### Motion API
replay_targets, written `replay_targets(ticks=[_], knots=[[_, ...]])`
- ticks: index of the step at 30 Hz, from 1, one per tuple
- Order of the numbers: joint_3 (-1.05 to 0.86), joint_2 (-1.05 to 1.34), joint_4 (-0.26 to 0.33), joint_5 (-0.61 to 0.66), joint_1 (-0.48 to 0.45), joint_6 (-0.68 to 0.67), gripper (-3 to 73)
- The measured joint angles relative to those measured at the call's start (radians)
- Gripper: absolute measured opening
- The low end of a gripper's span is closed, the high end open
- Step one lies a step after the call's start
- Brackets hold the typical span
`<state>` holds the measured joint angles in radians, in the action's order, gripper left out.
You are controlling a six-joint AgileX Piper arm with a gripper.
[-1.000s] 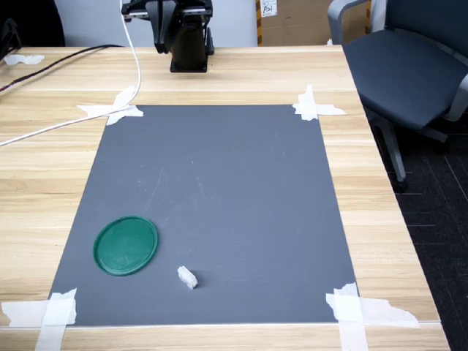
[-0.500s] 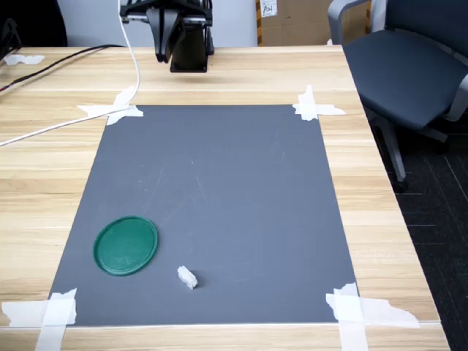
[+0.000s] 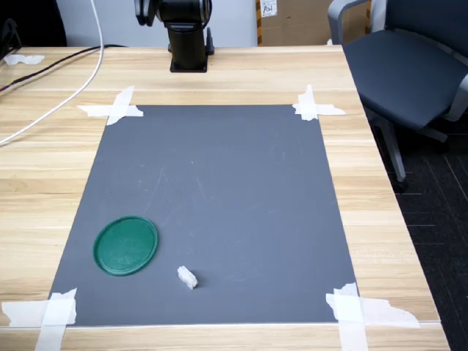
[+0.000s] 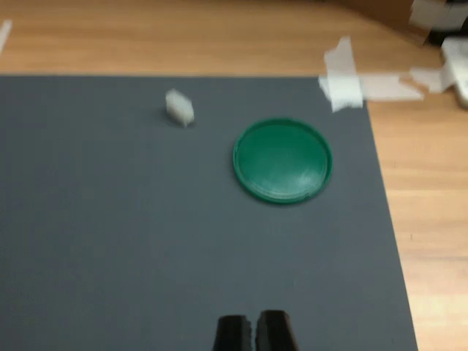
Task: Grasp a white terminal and put it in the green lid.
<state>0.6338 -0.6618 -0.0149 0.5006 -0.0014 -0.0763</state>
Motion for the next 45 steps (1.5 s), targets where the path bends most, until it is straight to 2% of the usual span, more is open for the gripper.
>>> replay_targets(ticks=[7,15,20,31,38,42,45], knots=[[0.172,-0.152,0.015,0.190,0.000,-0.062,-2.9],[0.296,-0.245,0.178,0.282,0.000,-0.336,-2.9],[0.354,-0.302,0.259,0.342,0.000,-0.480,-2.9],[0.533,-0.444,0.359,0.455,0.000,-0.520,-2.9],[0.601,-0.503,0.359,0.469,0.000,-0.527,-2.9],[0.623,-0.548,0.335,0.502,0.000,-0.589,-2.1],[0.636,-0.581,0.306,0.535,0.000,-0.615,1.6]])
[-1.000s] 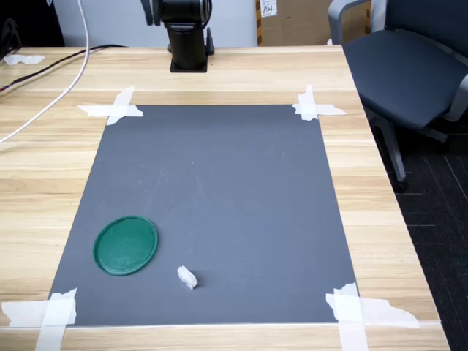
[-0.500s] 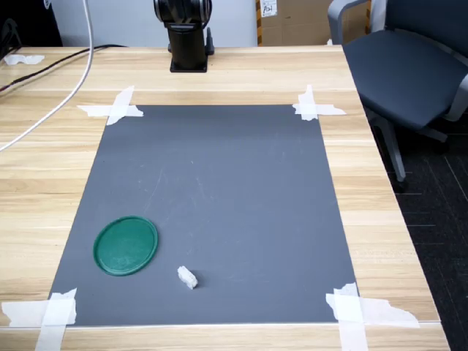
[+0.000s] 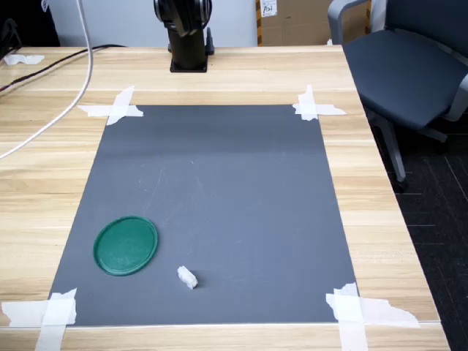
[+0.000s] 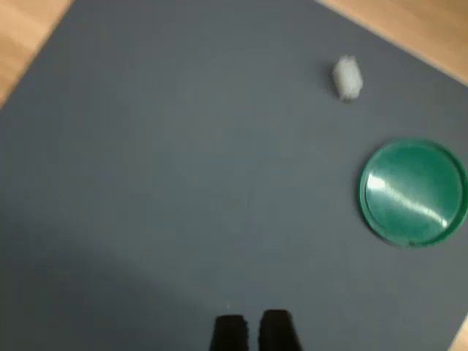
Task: Grasp a white terminal and put it in the green lid.
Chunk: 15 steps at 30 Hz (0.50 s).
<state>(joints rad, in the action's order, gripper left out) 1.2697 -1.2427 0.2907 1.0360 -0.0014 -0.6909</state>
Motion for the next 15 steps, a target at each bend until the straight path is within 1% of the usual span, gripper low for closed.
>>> replay_targets(ticks=[4,9,12,15], knots=[[0.030,-0.047,-0.021,0.055,0.000,-0.005,11.7],[0.064,-0.098,-0.051,0.081,0.000,-0.006,30.7],[0.086,-0.126,-0.080,0.080,0.000,-0.006,42.8],[0.113,-0.161,-0.108,0.076,0.000,-0.006,52.5]])
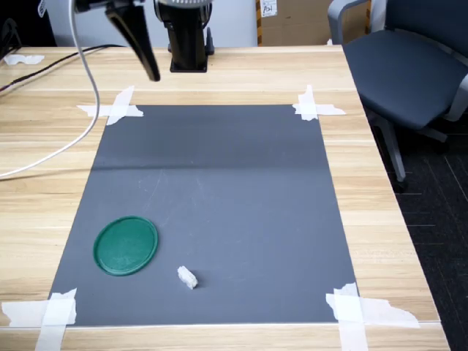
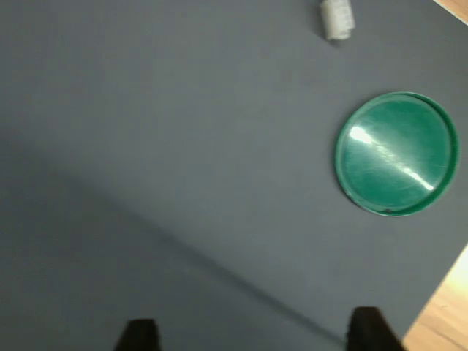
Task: Grasp a white terminal and put it in the green lid.
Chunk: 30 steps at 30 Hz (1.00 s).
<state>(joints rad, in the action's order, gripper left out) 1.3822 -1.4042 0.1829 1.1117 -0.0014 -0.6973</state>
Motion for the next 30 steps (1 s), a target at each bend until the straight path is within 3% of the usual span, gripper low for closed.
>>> replay_targets(ticks=[6,30], knots=[[0.075,-0.093,-0.019,-0.014,0.000,0.001,58.8],[0.463,-0.502,-0.062,0.066,0.000,-0.038,59.0]])
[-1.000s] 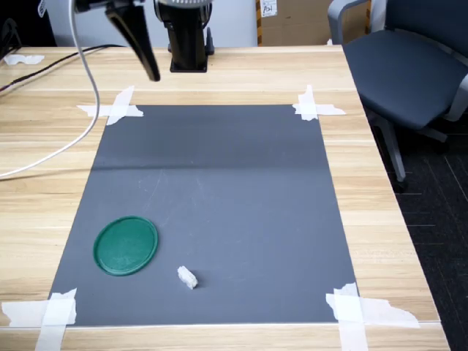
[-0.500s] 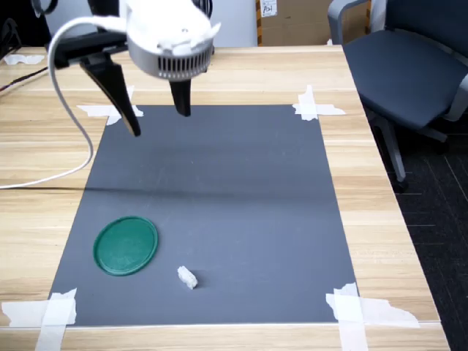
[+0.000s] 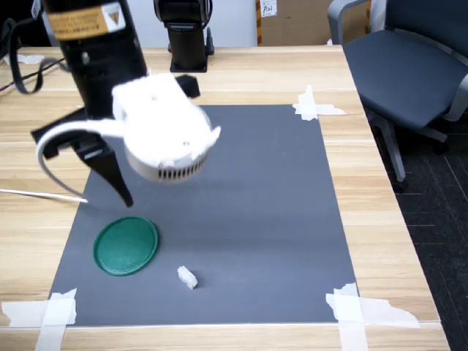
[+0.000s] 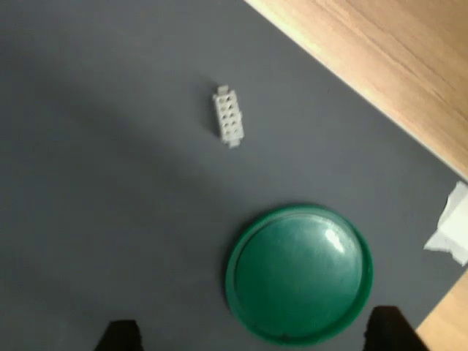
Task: Grasp a white terminal and put it in the green lid.
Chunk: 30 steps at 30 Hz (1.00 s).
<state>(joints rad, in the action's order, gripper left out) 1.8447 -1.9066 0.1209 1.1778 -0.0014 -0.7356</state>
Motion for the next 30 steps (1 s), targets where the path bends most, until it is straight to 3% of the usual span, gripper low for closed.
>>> replay_targets(ticks=[15,30], knots=[[0.057,-0.171,-0.016,-0.011,0.005,0.016,59.0],[0.075,-0.254,-0.088,-0.087,0.062,0.007,54.6]])
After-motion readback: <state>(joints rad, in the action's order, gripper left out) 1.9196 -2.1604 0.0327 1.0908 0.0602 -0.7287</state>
